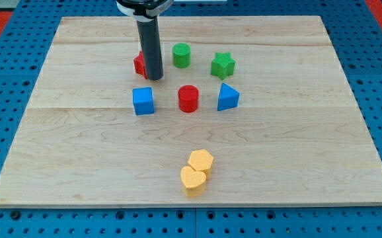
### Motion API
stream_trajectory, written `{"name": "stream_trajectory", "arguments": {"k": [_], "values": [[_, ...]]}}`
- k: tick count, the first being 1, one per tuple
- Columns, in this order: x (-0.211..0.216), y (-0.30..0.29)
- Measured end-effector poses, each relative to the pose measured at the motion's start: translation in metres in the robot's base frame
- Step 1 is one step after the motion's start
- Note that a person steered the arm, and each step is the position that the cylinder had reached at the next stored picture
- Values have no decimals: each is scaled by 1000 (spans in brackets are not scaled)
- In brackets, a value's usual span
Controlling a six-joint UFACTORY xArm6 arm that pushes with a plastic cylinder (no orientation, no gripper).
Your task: Push the red star to the center of the board
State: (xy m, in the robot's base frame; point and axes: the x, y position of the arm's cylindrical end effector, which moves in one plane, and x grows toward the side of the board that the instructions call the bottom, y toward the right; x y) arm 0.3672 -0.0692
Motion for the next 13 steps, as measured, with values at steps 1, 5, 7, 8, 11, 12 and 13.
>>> {"name": "stream_trajectory", "arguments": {"k": [1,5,7,8,11,12,13], "values": [[19,-6],[-51,-56],[-88,-59],[-70,-59],[-40,-44],[-37,-34],[-38,-23]]}}
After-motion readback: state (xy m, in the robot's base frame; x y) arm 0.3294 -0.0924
